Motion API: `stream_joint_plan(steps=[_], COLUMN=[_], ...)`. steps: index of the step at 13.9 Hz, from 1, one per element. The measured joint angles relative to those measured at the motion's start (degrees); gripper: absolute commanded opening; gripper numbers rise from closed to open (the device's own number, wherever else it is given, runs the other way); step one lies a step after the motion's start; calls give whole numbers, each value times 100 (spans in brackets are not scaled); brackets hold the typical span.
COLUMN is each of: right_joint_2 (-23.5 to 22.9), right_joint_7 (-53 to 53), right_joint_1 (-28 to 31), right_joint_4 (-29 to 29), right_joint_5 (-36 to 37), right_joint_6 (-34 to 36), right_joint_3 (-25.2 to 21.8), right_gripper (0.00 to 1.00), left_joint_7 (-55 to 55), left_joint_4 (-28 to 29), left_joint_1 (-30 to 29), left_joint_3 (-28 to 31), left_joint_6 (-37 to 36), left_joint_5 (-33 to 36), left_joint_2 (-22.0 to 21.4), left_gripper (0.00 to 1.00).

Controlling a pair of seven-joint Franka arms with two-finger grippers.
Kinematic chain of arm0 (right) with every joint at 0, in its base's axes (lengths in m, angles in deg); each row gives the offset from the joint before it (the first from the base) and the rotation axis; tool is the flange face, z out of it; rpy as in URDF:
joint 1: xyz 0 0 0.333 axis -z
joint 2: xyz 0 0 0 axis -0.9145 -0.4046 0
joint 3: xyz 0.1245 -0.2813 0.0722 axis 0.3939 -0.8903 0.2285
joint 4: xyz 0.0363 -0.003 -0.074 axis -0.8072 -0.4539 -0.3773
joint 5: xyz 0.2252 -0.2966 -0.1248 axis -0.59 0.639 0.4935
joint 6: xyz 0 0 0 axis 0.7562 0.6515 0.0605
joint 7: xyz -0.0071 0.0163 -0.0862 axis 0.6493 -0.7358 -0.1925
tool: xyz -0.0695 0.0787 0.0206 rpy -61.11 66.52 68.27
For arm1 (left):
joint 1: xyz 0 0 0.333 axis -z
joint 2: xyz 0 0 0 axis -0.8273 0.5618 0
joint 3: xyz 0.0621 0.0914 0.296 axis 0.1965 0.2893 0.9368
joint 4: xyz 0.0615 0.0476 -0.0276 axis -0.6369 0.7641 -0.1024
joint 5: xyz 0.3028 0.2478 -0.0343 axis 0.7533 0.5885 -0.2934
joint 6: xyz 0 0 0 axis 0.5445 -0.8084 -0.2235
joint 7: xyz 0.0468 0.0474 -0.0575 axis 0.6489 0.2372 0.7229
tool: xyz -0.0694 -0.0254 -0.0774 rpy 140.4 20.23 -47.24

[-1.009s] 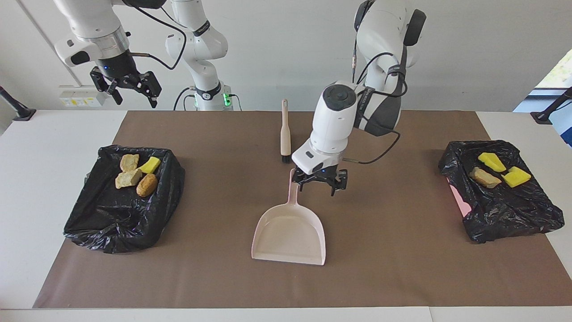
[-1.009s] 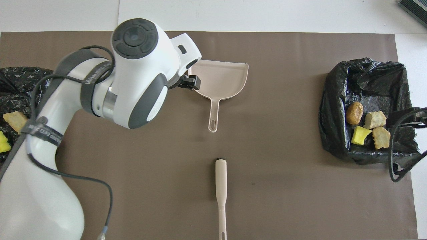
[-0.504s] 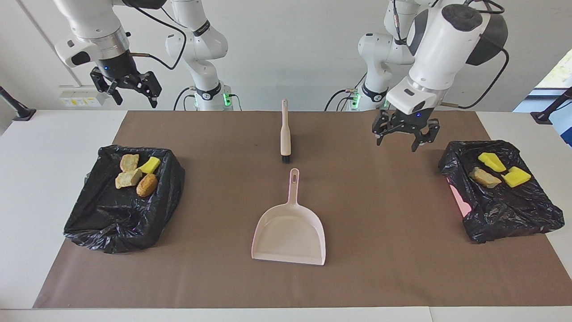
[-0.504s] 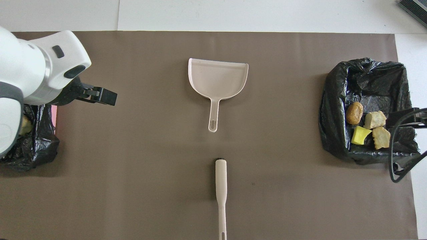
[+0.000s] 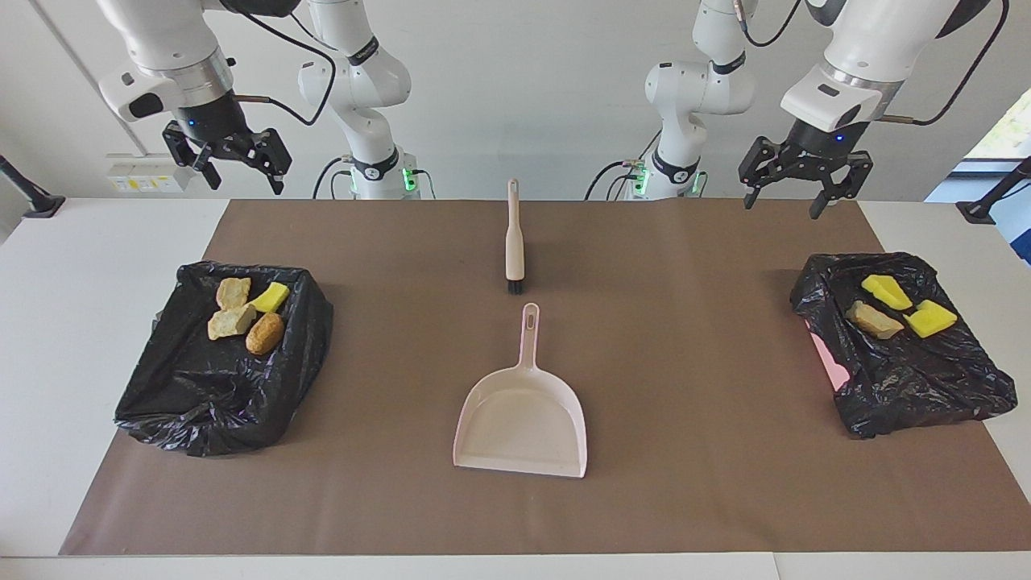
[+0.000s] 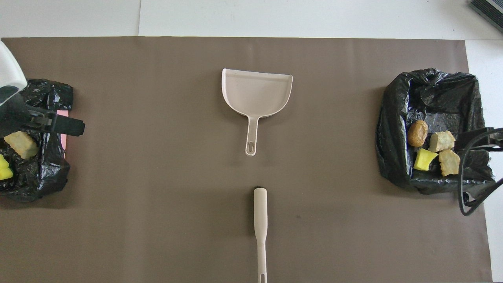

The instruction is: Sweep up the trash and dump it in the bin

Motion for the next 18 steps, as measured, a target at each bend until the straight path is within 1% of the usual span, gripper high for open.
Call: stream_joint_plan(steps=[6,10,18], right_joint_2=[6,9,24], right_joint_7=[0,0,0], right_joint_1=[0,0,0], right_joint_4=[0,33,41], right_joint_5=[0,-220,-226], right_joint_6=[0,-10,-10], right_joint_3=[0,1,1], right_gripper=[100,100,100], left_joint_7=[-45,-44,-44], left_joint_4=[-4,-4,-4], left_joint_1=[-54,-54,-54], left_joint_3=[0,0,0], left_joint_6=[-16,-17,-17], left_joint_5=[0,0,0], left_joint_2=[-2,-2,-2], left_gripper=[100,100,100])
